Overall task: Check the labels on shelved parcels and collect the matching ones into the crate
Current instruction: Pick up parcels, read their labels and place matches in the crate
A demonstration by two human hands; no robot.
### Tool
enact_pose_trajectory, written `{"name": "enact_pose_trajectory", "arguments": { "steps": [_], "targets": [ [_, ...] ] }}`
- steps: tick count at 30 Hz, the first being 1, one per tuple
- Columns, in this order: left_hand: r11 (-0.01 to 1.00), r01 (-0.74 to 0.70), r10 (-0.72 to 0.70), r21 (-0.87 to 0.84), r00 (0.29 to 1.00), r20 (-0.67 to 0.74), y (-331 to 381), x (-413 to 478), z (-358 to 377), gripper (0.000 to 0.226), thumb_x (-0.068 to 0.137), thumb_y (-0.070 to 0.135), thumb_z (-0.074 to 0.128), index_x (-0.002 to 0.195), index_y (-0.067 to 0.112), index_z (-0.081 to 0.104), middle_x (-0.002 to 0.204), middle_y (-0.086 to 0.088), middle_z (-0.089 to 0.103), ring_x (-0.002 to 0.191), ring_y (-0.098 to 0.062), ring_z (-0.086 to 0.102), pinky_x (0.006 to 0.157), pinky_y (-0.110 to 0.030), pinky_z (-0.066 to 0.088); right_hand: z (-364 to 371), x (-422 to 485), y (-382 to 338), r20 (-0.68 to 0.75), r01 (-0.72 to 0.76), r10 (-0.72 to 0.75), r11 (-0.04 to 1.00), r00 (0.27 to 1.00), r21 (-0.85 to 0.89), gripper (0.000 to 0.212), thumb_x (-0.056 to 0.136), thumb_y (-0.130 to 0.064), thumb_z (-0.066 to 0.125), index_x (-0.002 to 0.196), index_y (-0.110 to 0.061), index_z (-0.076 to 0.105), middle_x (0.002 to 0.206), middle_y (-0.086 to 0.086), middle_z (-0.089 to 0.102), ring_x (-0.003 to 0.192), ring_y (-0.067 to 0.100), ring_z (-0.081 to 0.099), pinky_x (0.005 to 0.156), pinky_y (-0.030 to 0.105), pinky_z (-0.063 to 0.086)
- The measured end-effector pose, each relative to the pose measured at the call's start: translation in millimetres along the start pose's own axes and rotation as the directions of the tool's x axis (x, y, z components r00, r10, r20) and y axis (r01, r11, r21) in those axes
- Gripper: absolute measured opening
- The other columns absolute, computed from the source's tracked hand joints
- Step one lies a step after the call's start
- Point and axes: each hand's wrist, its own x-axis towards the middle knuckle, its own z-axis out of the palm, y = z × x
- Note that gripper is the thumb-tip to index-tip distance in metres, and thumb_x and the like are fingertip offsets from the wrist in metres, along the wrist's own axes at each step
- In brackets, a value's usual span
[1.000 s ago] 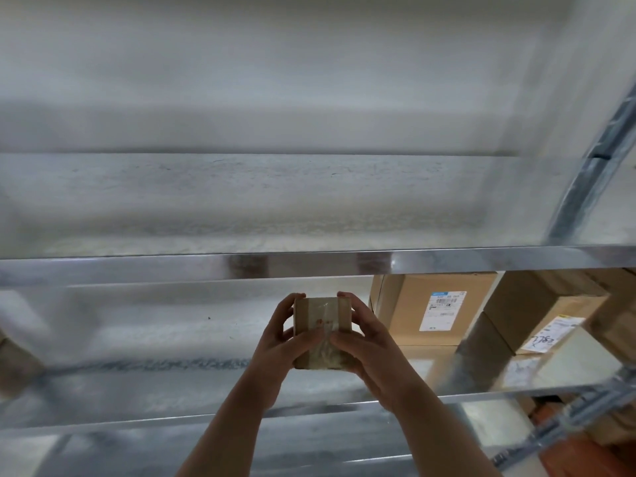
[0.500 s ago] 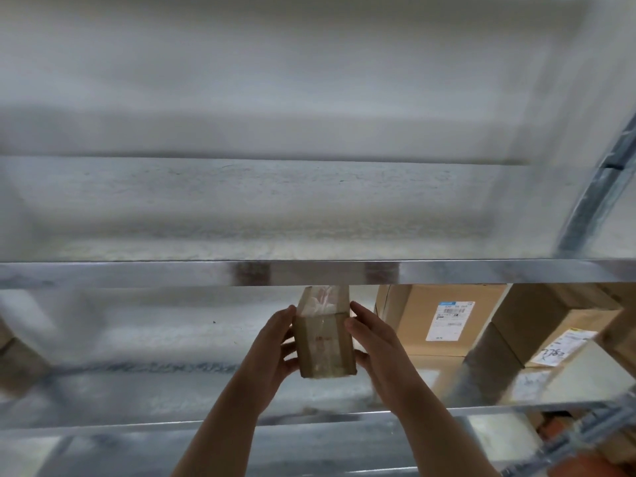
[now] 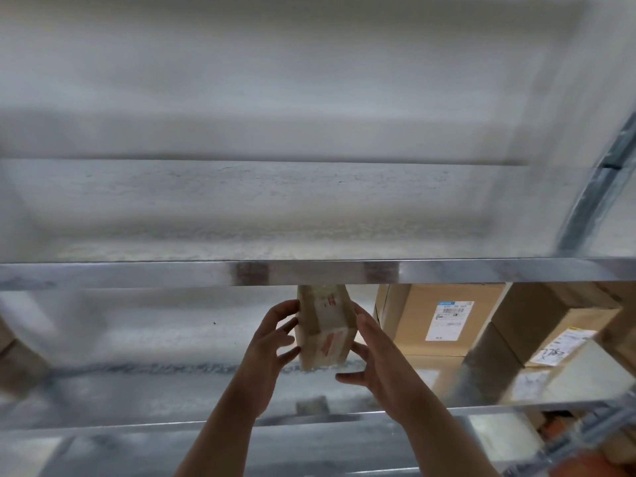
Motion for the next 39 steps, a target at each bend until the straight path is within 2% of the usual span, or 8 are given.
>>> {"name": "enact_pose_trajectory", "arguments": {
  "steps": [3,7,10,13,21,28,34,39],
  "targets": [
    [1.0,-0.006,0.007,0.025,0.999,-0.033,-3,1,6,0.047,0.09,0.035,0.061,0.137,0.034,0.06,0.131,0.001,0.066,0.124,-0.018,0.065,0.099,-0.048,0.057,-1,-1,1,-0.017,0.016,-0.015,0.996,1.0,0.082,0.047,0.094,-0.06,0.056,0.135,-0.036,0.056,0.136,0.005,0.068,0.128,0.03,0.065,0.108,0.061,0.052],
    [0.987,-0.012,0.02,0.16,0.998,-0.052,-12,2,15,0.076,0.071,0.044,0.08,0.143,0.043,0.054,0.141,-0.002,0.056,0.128,-0.022,0.061,0.086,-0.039,0.063,0,0,3,-0.087,0.021,-0.013,0.995,0.996,0.095,0.034,0.094,-0.043,0.075,0.124,-0.036,0.06,0.133,0.01,0.068,0.122,0.031,0.068,0.104,0.055,0.056],
    [0.984,0.041,-0.044,0.172,0.999,0.014,-12,2,18,0.077,0.072,0.038,0.083,0.141,0.047,0.051,0.142,0.002,0.058,0.121,-0.027,0.067,0.082,-0.037,0.063,-4,0,5,-0.12,0.012,-0.001,0.996,0.993,0.094,0.05,0.096,-0.029,0.075,0.138,-0.052,0.057,0.13,0.003,0.067,0.12,0.029,0.07,0.102,0.057,0.057],
    [0.975,0.094,-0.095,0.202,0.995,-0.002,-7,-2,24,0.071,0.087,0.026,0.082,0.141,0.054,0.046,0.141,0.019,0.057,0.115,-0.021,0.071,0.08,-0.039,0.065,-4,1,7,-0.16,0.012,-0.002,0.998,0.987,0.066,0.054,0.099,-0.021,0.071,0.143,-0.049,0.056,0.126,0.003,0.069,0.116,0.029,0.071,0.098,0.054,0.06],
    [0.99,0.007,-0.003,0.142,1.0,-0.031,-14,4,26,0.064,0.085,0.006,0.082,0.137,0.033,0.056,0.139,0.003,0.062,0.122,-0.031,0.067,0.084,-0.043,0.064,-2,2,5,-0.182,0.068,-0.059,0.997,0.981,0.041,0.045,0.102,-0.009,0.063,0.133,-0.041,0.063,0.094,-0.009,0.077,0.106,0.029,0.074,0.087,0.044,0.065],
    [0.99,-0.07,0.074,0.123,0.997,-0.027,-16,5,26,0.061,0.086,0.0,0.08,0.136,0.026,0.056,0.136,0.002,0.064,0.125,-0.029,0.064,0.1,-0.054,0.057,-3,7,5,-0.168,0.107,-0.111,0.994,0.98,-0.034,0.053,0.096,-0.02,0.069,0.143,-0.041,0.059,0.119,0.004,0.076,0.117,0.034,0.07,0.1,0.059,0.058],
    [0.991,0.025,-0.031,-0.132,0.999,-0.044,-7,0,32,0.008,0.101,0.025,0.062,0.105,0.027,0.068,0.125,-0.007,0.066,0.112,-0.028,0.068,0.071,-0.049,0.06,-4,6,-2,-0.232,0.185,-0.174,0.982,0.957,0.026,0.029,0.108,-0.032,0.051,0.123,-0.026,0.075,0.119,0.003,0.077,0.114,0.027,0.072,0.089,0.049,0.061],
    [0.985,-0.012,-0.003,-0.172,0.996,-0.088,-6,0,32,0.015,0.106,0.009,0.049,0.099,0.012,0.062,0.135,0.001,0.068,0.108,-0.029,0.067,0.07,-0.046,0.06,-9,8,6,-0.311,0.14,-0.08,0.975,0.947,0.175,0.032,0.112,-0.025,0.043,0.112,-0.008,0.07,0.12,0.02,0.069,0.113,0.038,0.07,0.086,0.062,0.059]
  ]
}}
